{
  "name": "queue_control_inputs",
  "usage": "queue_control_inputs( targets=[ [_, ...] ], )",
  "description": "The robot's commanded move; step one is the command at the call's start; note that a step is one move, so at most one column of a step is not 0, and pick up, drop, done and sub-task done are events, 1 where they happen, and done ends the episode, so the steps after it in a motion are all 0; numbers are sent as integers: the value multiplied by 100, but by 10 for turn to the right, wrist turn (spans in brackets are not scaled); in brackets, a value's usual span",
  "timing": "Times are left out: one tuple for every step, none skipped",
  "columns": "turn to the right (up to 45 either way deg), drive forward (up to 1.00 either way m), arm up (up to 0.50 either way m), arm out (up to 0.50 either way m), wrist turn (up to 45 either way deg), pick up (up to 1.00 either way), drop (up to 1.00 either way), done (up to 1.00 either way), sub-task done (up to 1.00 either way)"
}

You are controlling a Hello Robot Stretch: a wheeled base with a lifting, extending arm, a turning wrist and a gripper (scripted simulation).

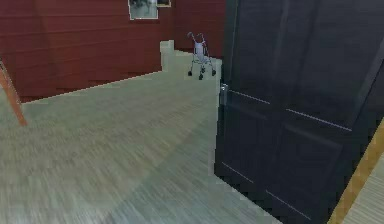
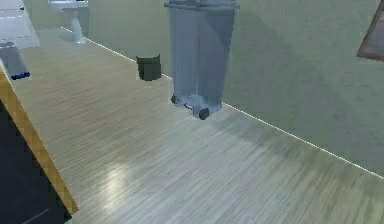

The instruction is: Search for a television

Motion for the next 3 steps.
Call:
queue_control_inputs(
  targets=[
    [-180,0,0,0,0,0,0,0,0],
    [0,100,0,0,0,0,0,0,0],
    [-30,0,0,0,0,0,0,0,0]
  ],
)
